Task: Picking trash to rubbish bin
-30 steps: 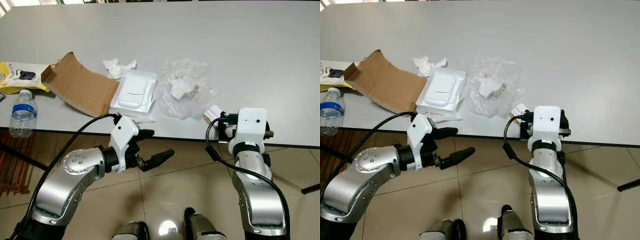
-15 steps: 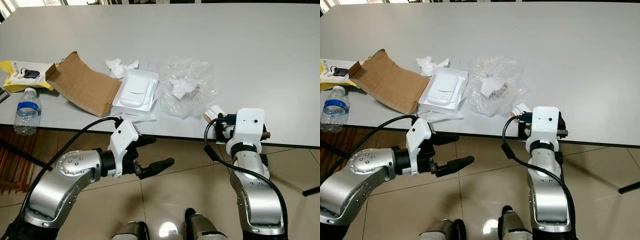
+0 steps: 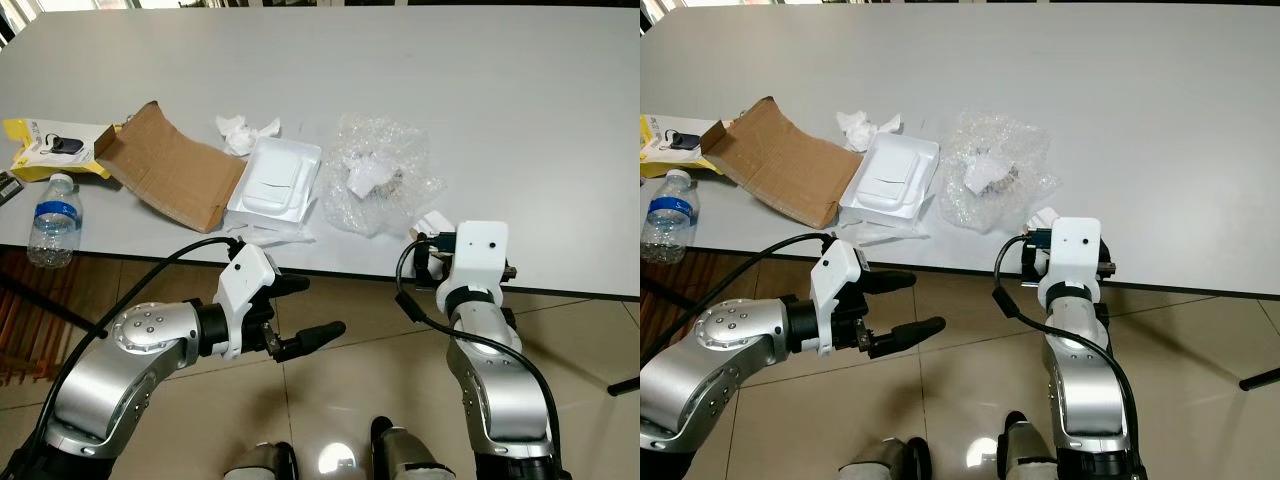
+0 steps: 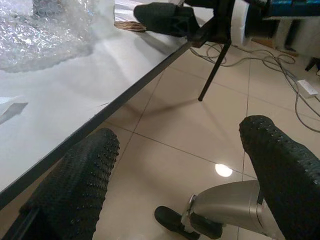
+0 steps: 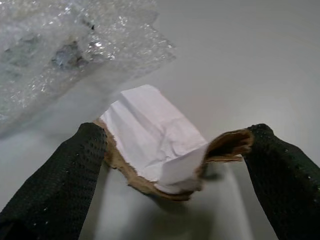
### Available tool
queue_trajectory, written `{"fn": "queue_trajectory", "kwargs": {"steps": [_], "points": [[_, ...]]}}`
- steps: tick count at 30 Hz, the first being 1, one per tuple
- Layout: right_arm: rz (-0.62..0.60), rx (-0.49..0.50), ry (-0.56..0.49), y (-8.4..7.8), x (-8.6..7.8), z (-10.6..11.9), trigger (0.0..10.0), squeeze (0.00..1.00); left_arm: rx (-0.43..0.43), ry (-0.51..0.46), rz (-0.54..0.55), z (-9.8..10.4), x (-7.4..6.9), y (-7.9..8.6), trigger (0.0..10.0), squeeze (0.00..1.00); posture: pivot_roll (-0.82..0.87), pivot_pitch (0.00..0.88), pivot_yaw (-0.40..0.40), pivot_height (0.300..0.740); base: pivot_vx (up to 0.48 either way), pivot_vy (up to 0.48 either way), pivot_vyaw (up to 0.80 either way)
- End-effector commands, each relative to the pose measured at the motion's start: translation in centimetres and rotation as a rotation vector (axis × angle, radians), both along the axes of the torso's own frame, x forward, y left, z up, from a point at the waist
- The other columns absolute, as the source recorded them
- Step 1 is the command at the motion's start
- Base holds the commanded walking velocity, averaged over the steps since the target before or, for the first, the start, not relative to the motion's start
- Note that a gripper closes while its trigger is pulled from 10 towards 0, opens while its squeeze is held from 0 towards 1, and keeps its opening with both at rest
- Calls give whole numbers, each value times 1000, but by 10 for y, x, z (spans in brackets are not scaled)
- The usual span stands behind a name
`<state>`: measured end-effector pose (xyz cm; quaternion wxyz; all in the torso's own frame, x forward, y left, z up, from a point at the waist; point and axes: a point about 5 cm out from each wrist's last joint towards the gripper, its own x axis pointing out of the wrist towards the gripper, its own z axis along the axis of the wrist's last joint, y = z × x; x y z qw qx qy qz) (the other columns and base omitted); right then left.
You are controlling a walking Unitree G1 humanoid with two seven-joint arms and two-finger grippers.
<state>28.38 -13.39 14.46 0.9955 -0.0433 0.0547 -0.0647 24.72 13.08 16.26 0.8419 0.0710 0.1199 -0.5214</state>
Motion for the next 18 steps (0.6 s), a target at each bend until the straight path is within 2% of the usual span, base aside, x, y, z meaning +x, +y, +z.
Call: {"fn": "queue_trajectory", "kwargs": {"steps": [1,5,6,18], "points": [[14,9,5,0,3,-5,10000,0,-3,15,-33,-1,-6,-1,10000,0,33,227,89,740,0,0,0],[20,16,16,-3,6,-10,10000,0,-2,19,-35,-1,-8,-1,10000,0,37,230,89,740,0,0,0],[18,21,21,-4,7,-12,0,0,-1,20,-34,-1,-8,0,10000,0,37,230,89,740,0,0,0],[38,50,18,-4,7,-23,0,0,1,26,-28,-2,-10,1,10000,0,48,227,92,740,0,0,0]]}}
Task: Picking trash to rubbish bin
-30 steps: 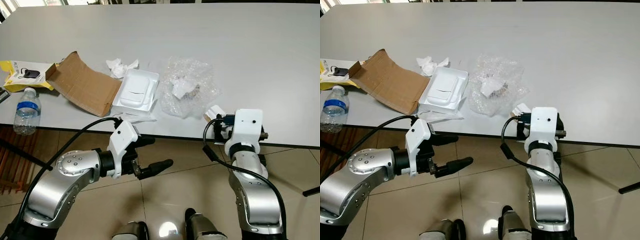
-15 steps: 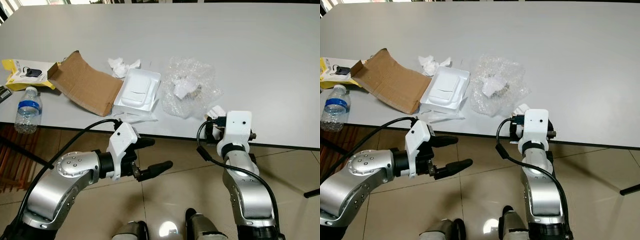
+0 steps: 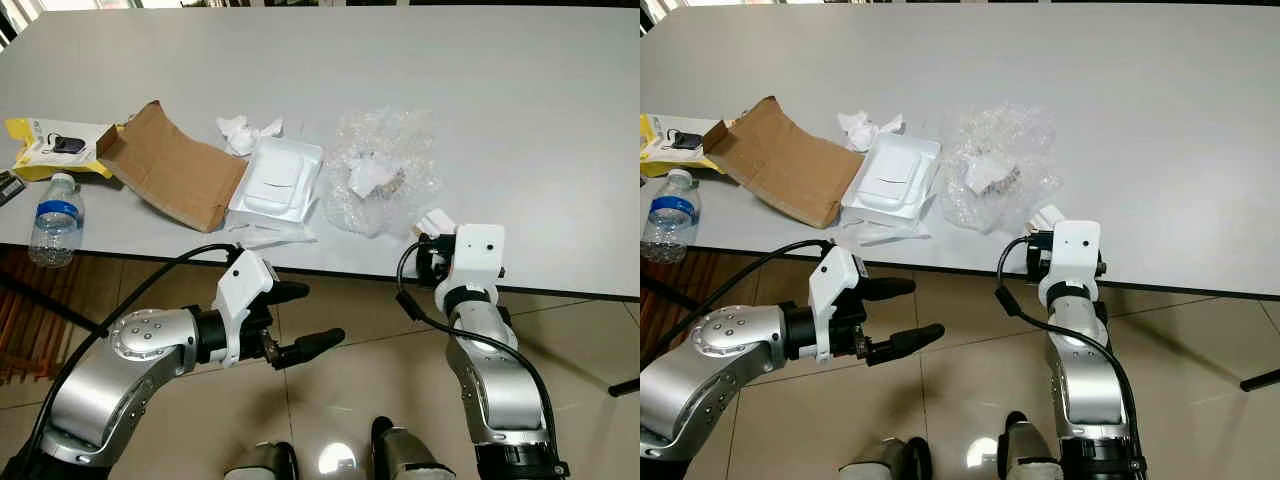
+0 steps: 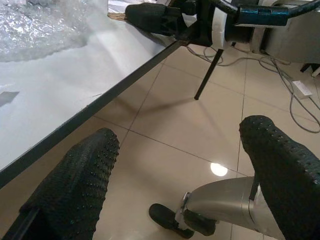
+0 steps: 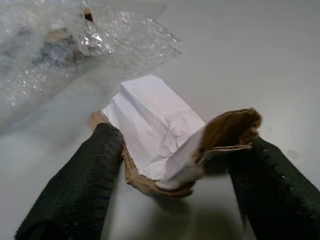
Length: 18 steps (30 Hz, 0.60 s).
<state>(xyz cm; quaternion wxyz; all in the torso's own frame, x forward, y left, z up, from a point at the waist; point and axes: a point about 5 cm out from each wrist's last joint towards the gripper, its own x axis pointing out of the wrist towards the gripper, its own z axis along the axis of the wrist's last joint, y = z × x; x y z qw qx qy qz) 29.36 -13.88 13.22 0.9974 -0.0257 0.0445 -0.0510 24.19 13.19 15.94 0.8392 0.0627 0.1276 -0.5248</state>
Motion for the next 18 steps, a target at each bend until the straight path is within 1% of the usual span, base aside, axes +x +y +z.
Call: {"fn": "queue_trajectory", "kwargs": {"steps": [1,10,18], "points": [[13,14,40,1,-3,-12,0,0,7,4,-22,2,-4,0,10000,0,48,227,92,740,0,0,0],[16,13,46,0,-3,-22,0,0,11,0,-18,2,-5,2,10000,0,52,228,96,740,0,0,0],[25,15,43,3,-3,-27,0,0,20,0,-8,1,-6,4,10000,0,75,232,97,740,0,0,0]]}}
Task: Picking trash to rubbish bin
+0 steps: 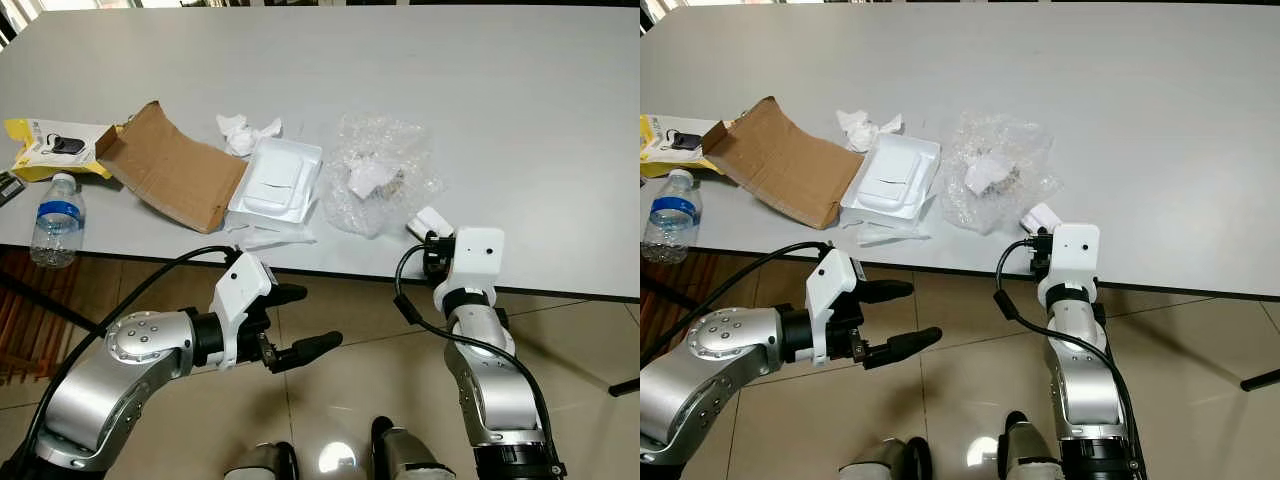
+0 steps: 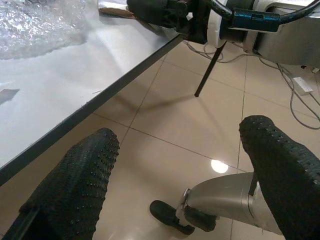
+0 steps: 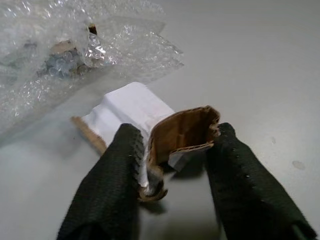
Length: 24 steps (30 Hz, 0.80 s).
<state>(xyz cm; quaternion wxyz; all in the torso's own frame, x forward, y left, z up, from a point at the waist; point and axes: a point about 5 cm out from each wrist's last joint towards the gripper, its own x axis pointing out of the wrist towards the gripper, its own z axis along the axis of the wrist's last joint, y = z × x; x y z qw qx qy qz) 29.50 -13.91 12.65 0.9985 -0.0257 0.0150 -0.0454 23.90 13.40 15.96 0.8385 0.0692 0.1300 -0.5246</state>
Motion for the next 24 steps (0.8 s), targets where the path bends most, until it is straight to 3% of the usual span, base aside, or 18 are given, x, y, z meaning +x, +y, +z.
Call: {"fn": "queue_trajectory", "kwargs": {"steps": [1,24], "points": [[12,16,102,3,-4,-21,0,0,6,3,-6,1,-4,2,10000,0,75,232,97,740,0,0,0],[1,-18,57,2,-5,-23,0,0,16,-1,8,0,-5,4,10000,0,85,235,97,740,0,0,0]]}}
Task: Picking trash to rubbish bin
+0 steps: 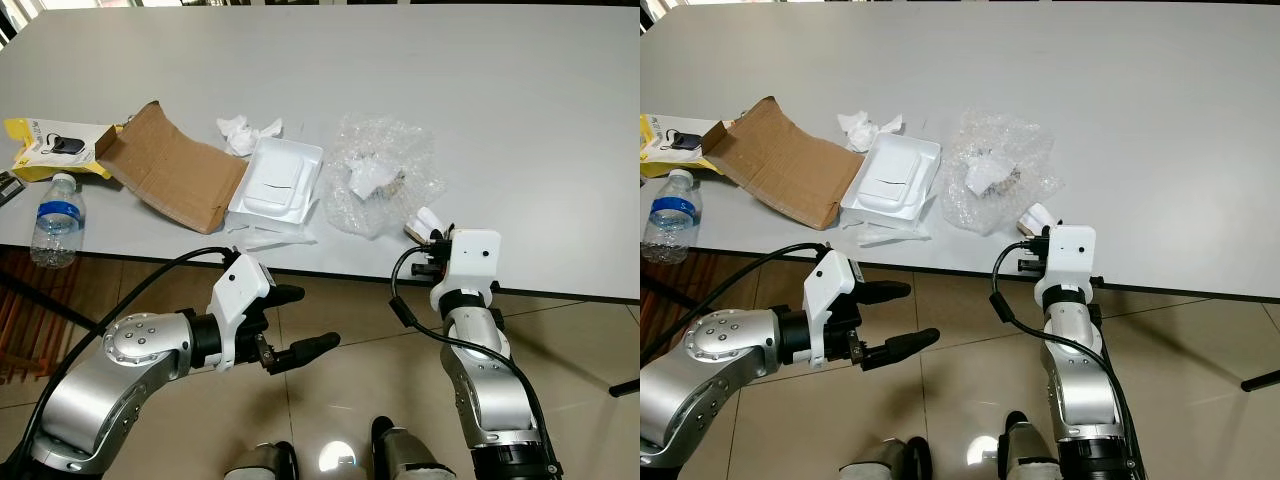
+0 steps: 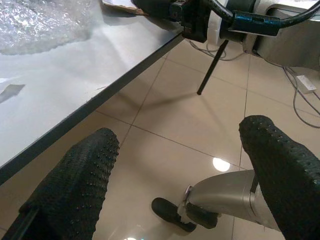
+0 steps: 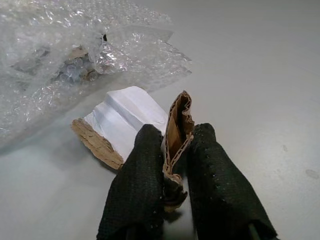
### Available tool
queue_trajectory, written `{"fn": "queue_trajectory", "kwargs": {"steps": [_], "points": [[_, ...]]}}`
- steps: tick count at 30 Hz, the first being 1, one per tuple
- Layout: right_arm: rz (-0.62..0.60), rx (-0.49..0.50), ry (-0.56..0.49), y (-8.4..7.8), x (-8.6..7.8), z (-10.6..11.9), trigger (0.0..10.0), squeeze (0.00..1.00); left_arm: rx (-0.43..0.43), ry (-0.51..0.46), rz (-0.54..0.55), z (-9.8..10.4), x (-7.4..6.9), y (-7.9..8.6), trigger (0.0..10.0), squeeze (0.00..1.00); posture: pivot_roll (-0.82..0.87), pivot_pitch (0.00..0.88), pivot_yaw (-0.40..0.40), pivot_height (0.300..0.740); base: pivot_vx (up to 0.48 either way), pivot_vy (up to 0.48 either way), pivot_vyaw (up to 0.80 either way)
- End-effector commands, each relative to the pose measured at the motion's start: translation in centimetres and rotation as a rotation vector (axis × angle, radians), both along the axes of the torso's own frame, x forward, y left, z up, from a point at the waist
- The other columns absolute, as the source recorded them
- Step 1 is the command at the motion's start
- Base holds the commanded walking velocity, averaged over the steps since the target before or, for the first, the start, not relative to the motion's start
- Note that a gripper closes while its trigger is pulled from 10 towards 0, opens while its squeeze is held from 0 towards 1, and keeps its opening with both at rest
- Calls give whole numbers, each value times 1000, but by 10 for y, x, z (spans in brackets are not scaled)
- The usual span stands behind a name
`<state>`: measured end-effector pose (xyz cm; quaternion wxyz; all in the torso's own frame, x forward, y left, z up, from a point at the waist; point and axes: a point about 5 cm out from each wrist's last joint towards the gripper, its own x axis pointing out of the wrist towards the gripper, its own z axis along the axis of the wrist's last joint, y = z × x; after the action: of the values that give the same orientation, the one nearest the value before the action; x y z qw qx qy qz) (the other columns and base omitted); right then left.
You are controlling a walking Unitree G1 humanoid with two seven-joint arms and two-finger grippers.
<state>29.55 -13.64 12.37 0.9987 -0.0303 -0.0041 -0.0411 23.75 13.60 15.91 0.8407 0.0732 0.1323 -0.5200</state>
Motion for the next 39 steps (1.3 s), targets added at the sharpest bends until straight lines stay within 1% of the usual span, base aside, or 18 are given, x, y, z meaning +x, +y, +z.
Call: {"fn": "queue_trajectory", "kwargs": {"steps": [1,13,16,20,22,26,27,29,33,34,36,38,39], "points": [[-9,-6,93,-1,-5,-20,0,0,6,0,-1,1,-3,2,10000,0,85,235,97,740,0,0,0],[-16,-7,82,0,-5,-21,0,0,9,-2,-4,0,-3,2,10000,0,91,234,100,740,0,0,0],[-22,-17,59,-1,-4,-18,0,0,8,-2,-4,1,-3,2,10000,0,92,233,101,740,0,0,0],[-36,-42,-12,-1,-4,-6,0,0,8,-4,-6,2,-3,2,10000,0,94,232,102,740,0,0,0],[-40,-45,-25,-2,-4,-3,0,0,8,-4,-6,2,-3,2,10000,0,94,232,102,740,0,0,0],[-60,-75,-106,-4,-2,14,0,0,11,-7,-9,2,-2,3,10000,0,89,224,103,740,0,0,0],[-68,-77,-136,-6,-1,21,0,0,11,-8,-10,2,-2,2,10000,0,86,221,102,740,0,0,0],[-73,-75,-158,-7,-1,27,0,0,8,-10,-9,1,-1,2,10000,0,84,219,100,740,0,0,0],[-79,-88,-224,-9,1,43,0,0,-9,-18,-4,2,2,-2,10000,0,70,207,87,740,0,0,0],[-79,-88,-224,-9,1,43,0,0,-9,-18,-4,2,2,-2,10000,0,70,207,87,740,0,0,0],[-83,-111,-267,-11,2,55,0,0,-20,-25,-1,2,4,-5,10000,0,61,198,77,740,0,0,0],[-89,-123,-283,-13,2,60,0,0,-27,-30,1,2,4,-7,10000,0,59,193,71,740,0,0,0],[-91,-128,-292,-14,2,62,1020,0,-29,-31,1,3,5,-8,10000,0,58,189,68,740,0,0,0]]}}
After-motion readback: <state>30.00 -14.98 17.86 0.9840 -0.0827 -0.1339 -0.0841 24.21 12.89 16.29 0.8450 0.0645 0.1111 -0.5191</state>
